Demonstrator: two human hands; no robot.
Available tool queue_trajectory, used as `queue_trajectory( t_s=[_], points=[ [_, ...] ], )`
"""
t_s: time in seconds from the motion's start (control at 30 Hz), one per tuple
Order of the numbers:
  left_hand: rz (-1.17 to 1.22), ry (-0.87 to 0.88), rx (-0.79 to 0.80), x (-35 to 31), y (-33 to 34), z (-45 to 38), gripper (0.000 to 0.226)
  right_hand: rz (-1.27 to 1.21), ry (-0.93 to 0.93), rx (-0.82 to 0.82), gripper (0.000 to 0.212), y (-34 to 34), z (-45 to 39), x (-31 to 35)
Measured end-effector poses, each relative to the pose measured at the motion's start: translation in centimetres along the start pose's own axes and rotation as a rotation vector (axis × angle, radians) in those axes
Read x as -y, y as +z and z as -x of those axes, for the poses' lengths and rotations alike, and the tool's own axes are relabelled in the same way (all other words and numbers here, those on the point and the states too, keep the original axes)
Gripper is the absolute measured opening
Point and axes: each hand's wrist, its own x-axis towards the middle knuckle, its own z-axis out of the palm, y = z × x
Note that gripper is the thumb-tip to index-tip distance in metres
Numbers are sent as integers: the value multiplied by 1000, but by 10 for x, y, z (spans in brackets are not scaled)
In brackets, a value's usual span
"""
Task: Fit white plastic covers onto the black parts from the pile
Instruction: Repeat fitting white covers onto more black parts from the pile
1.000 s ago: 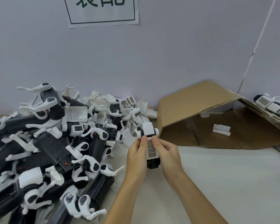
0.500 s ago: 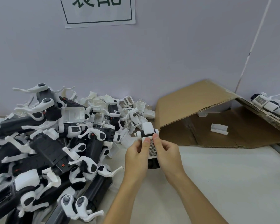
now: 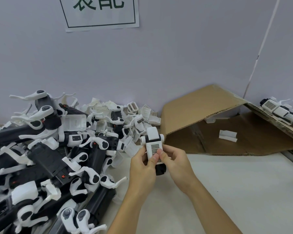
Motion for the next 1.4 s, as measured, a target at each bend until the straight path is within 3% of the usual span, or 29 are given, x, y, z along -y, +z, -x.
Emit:
queue_trajectory(
  t_s=[0.23,0.33,0.47,0.6,0.67,0.8,0.93,1.07,1.17,1.3,1.4],
  points=[
    [77,-76,-60,0,-3,-1,22,-165,57,-59,39,5,1,3],
    [-1,-53,-94,2,-1,-3,24,-173,42,-106,35,7,1,2],
    [-16,-21,-144,1,-1,-3,27,-146,-17,-108,14,11,1,4],
    [72,-20,-159,1,-2,-2,21,-122,-32,-91,28,16,1,4],
    [137,-32,-148,0,-2,-2,19,-79,-57,-116,35,15,1,3],
    [327,-77,-116,-3,-1,-5,23,156,-127,-224,30,11,4,-3],
    [331,-78,-151,-2,-2,-5,32,383,-208,-128,56,16,10,-6],
    [328,-17,-123,-6,-3,-4,39,477,-208,-147,60,19,11,-7],
    [283,9,-108,-4,-3,-3,36,411,-167,-195,57,22,10,-7],
    [192,8,-169,-1,-2,-4,32,311,-140,-246,29,23,8,-5],
    [72,108,-187,-3,-1,-2,25,255,-43,-285,18,24,7,-2]
  ],
)
